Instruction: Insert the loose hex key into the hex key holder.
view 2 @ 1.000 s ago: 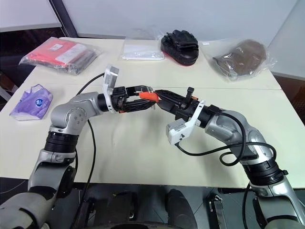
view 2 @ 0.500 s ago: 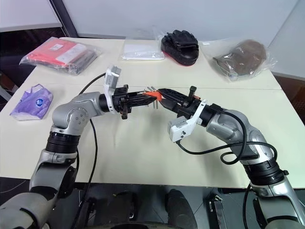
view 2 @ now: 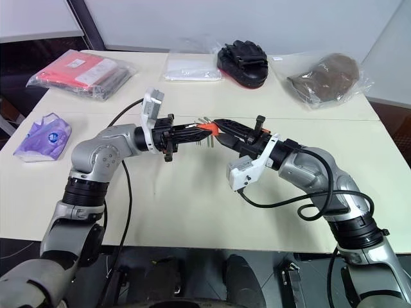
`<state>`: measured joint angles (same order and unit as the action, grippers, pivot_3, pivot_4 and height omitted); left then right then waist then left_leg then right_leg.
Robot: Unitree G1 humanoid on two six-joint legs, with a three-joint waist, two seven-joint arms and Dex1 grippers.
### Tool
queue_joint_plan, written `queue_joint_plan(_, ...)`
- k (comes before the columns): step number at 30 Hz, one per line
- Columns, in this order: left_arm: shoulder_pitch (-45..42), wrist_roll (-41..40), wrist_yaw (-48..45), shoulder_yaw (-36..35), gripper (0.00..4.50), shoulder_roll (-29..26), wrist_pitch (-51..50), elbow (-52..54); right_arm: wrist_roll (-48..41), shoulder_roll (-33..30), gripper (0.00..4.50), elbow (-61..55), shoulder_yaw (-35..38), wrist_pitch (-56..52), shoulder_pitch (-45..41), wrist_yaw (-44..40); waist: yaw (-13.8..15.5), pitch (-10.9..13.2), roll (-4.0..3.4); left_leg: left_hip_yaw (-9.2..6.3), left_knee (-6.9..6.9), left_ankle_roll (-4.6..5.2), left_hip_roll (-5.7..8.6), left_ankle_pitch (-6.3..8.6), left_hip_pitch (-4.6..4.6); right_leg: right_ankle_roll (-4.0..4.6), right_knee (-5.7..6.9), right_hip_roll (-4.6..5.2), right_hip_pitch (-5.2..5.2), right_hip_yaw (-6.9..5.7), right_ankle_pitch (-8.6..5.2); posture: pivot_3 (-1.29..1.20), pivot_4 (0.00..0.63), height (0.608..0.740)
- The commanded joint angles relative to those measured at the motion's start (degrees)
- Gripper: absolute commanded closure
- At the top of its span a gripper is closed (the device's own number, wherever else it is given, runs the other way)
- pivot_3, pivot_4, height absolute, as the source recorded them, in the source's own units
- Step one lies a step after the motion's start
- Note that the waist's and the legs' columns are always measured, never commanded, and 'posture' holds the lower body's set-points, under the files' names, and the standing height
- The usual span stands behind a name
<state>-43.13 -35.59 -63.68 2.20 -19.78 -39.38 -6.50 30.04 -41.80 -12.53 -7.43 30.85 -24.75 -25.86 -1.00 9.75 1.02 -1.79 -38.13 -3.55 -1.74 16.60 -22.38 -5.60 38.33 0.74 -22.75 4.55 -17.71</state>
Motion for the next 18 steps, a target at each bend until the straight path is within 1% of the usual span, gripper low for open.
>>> queue_joint_plan(1, -0.83, -0.34, 0.93, -0.9, 4.48, 0.48, 1.05, 0.67, -0.66, -0.11, 3.53, -2.39, -0.66, 1.78, 0.31, -0.41, 0.0, 0.0, 0.0, 0.0, 0.0, 0.0, 0.0, 0.0, 0.0, 0.0, 0.0, 0.0, 0.0, 0.0, 0.0, 0.0, 0.15, 0.74)
queue_joint_plan(9, -0.85, -0.17, 0.9, -0.65, 4.48, 0.6, 1.4, 0.68, -5.28, 0.06, 3.53, -2.8, -0.51, -1.59, 1.33, -4.04, 0.0, 0.0, 0.0, 0.0, -0.01, 0.0, 0.0, 0.0, 0.0, 0.0, 0.0, 0.0, 0.0, 0.0, 0.0, 0.0, 0.15, 0.74)
queue_joint_plan(11, -0.91, -0.1, 0.95, -0.67, 4.5, 0.67, 1.52, 0.6, -5.67, 0.09, 2.49, -2.88, -0.44, -1.89, 1.31, -4.41, 0.01, 0.0, 0.0, 0.0, -0.01, 0.0, 0.0, 0.0, 0.0, 0.0, 0.01, 0.0, 0.0, 0.0, 0.0, 0.0, 0.15, 0.74)
queue_joint_plan(15, -0.91, -0.02, 1.15, -0.65, 4.5, 0.8, 1.66, 0.69, -3.89, -0.13, 0.59, -2.86, -0.45, -1.72, 0.94, -4.36, 0.01, 0.0, 0.0, 0.0, -0.01, 0.0, 0.0, 0.0, 0.0, 0.0, 0.01, 0.0, 0.0, 0.0, 0.0, 0.0, 0.15, 0.74)
queue_joint_plan(18, -0.92, 0.04, 1.31, -0.63, 4.5, 0.87, 1.81, 0.68, -3.87, -0.24, 0.59, -2.71, -0.47, -1.7, 0.95, -4.65, 0.01, 0.0, 0.0, 0.0, -0.02, 0.0, 0.0, 0.0, 0.0, 0.0, 0.01, 0.0, 0.0, 0.0, 0.0, 0.0, 0.15, 0.74)
